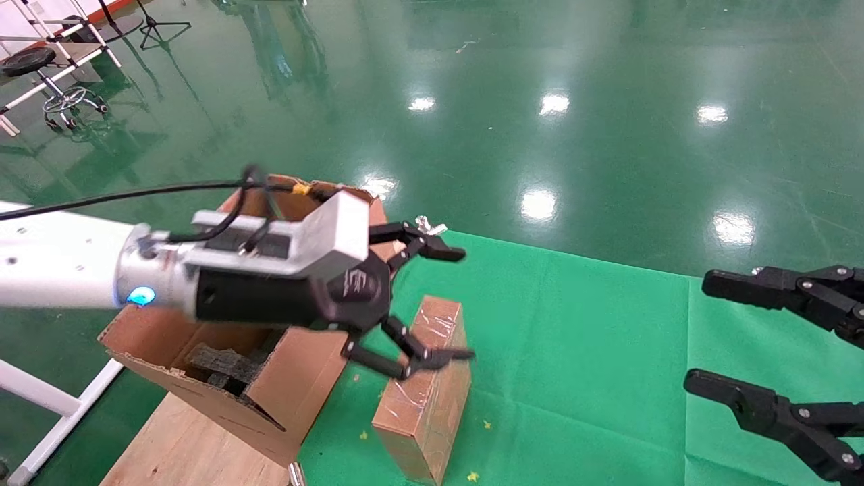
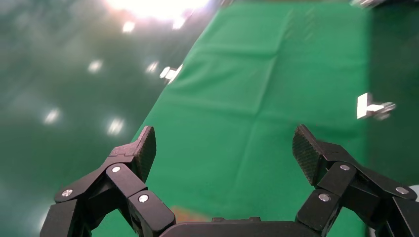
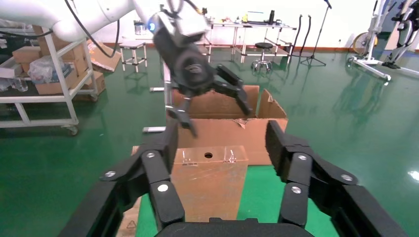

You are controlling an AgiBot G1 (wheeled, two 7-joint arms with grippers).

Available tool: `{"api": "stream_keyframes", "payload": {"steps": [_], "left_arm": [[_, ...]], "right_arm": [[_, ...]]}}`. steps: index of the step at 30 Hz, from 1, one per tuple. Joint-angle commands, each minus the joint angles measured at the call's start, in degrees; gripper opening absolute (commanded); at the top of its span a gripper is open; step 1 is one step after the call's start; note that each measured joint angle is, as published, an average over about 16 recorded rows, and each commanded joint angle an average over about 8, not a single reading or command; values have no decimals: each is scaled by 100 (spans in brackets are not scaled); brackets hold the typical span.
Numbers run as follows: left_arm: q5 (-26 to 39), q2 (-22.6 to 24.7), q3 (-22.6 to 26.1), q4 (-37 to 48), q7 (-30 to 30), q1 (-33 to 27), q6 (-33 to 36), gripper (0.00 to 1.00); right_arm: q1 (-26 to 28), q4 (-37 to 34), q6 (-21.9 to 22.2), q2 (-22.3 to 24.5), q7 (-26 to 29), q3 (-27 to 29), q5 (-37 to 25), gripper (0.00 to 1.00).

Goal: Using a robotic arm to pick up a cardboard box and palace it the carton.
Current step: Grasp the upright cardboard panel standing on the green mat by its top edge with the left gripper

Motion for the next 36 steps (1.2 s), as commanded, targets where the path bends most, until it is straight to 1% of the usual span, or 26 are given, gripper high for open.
{"api": "stream_keyframes", "payload": {"steps": [1, 5, 10, 14, 28, 33, 36], "left_arm": [[409, 41, 132, -28, -167, -174, -120, 100], [996, 183, 439, -32, -1077, -767, 87, 100], [1435, 329, 769, -29, -2191, -1422, 521, 100], [1685, 458, 1115, -24, -2914, -1799, 786, 100], [2158, 897, 2640, -21, -4789, -2783, 911, 100], [2294, 1165, 3365, -12, -5551, -3206, 950, 100], [2541, 1376, 3896, -11, -6095, -3533, 960, 100]], "right_arm": [[0, 0, 0, 0, 0, 0, 0, 0], [0, 0, 0, 0, 0, 0, 0, 0], [0, 0, 0, 0, 0, 0, 0, 0], [0, 0, 0, 0, 0, 0, 0, 0], [0, 0, 0, 0, 0, -1, 0, 0], [0, 0, 0, 0, 0, -1, 1, 0], [0, 0, 0, 0, 0, -1, 1, 0]]}}
